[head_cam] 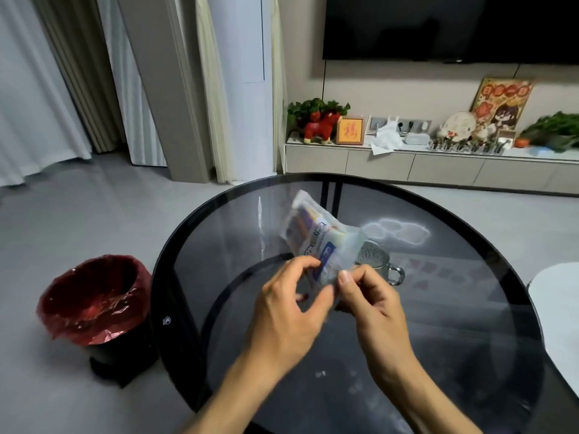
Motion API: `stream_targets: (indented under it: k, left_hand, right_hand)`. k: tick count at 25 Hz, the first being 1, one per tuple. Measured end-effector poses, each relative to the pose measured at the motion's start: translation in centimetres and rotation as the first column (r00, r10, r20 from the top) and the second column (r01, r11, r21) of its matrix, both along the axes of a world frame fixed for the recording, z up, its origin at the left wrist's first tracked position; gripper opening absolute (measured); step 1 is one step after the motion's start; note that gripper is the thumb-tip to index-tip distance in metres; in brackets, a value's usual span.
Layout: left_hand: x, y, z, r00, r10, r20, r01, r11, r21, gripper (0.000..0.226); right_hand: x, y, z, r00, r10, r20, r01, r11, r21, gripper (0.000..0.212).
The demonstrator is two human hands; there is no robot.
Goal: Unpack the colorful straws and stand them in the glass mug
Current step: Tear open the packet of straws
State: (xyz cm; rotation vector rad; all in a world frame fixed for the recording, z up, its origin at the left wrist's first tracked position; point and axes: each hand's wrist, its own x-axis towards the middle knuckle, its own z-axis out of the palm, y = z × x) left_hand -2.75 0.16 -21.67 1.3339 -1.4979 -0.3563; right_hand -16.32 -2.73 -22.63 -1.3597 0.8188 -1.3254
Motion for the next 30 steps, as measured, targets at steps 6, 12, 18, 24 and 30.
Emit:
stream_targets:
  k: [6, 12, 18, 24, 30]
  left_hand:
    - [-0.2, -0.8, -0.3, 0.940, -0.078, -0.332, 0.086, 0.996, 0.011, 0.028]
    - [0.2, -0.4, -0.1, 0.922, -0.101, -0.374, 0.104, 0.994, -0.010, 0.016]
    - [0.4, -0.2, 0.7, 0.883, -0.141, -0.447, 0.160, 0.987, 0.005, 0.013]
    - [0.3, -0.1, 0.6, 0.898, -0.106, -0.428, 0.129, 0.991, 0.027, 0.018]
    - [0.1, -0.1, 0.3, 0.948, -0.069, -0.312, 0.068, 0.998, -0.013, 0.021]
  right_hand:
    - [0.0, -0.6, 0.2, 0.991, 0.127, -0.035, -0.128, 0.991, -0.039, 0.030]
    - [0.1, -1.0, 0.4, 0.987, 0.097, -0.127, -0.115, 0.984, -0.139, 0.032]
    - [-0.5, -0.9, 0.7, 0.891, -0.148, -0.430, -0.029, 0.925, -0.378, 0.034]
    - [-0.6, -0.6, 1.4, 0.844, -0.210, -0.493, -0.007, 0.915, -0.403, 0.040]
    - [-0.6, -0.4, 1.5, 0.771, -0.273, -0.575, -0.023, 0.891, -0.453, 0.039]
